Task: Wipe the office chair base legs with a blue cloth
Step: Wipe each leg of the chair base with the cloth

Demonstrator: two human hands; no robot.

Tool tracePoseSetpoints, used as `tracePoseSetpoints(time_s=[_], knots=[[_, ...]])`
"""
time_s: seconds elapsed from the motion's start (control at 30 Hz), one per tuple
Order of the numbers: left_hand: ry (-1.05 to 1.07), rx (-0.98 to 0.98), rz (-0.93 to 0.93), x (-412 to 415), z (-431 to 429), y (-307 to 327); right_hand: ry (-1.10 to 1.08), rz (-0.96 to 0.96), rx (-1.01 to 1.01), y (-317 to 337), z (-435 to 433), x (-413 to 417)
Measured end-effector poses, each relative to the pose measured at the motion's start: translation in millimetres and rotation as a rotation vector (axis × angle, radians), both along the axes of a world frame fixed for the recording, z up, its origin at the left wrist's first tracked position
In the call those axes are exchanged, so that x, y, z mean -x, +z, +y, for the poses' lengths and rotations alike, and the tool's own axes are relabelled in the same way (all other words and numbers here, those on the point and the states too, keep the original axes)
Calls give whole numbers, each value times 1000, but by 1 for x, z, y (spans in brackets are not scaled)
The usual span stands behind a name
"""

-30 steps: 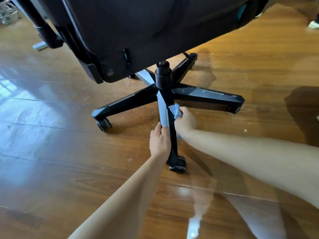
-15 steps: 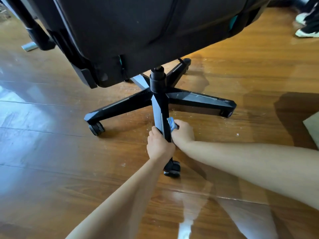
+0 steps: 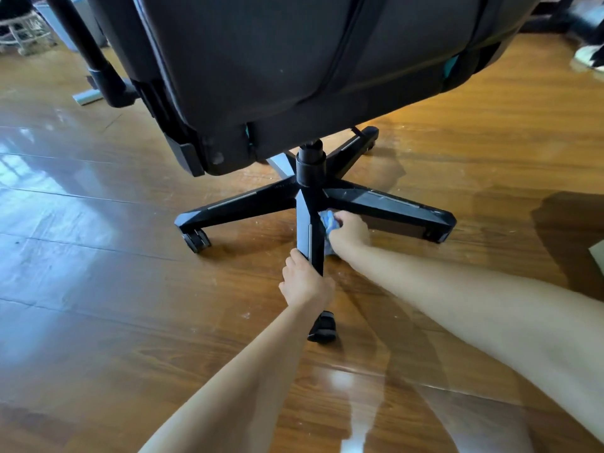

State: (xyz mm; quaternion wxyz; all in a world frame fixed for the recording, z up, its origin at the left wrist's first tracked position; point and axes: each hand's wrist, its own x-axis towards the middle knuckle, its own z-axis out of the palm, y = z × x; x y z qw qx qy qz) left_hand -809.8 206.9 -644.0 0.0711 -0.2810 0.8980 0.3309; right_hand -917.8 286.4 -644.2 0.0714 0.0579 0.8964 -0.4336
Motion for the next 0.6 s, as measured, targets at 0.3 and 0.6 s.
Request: tracePoseSetpoints(time_s=[0.3,0.6], knots=[[-12,-24,8,-8,-23,-3,-33,25,56,23,-21,9],[-148,-115,-122,-18,-123,8,37,141,-1,62,-54,25]])
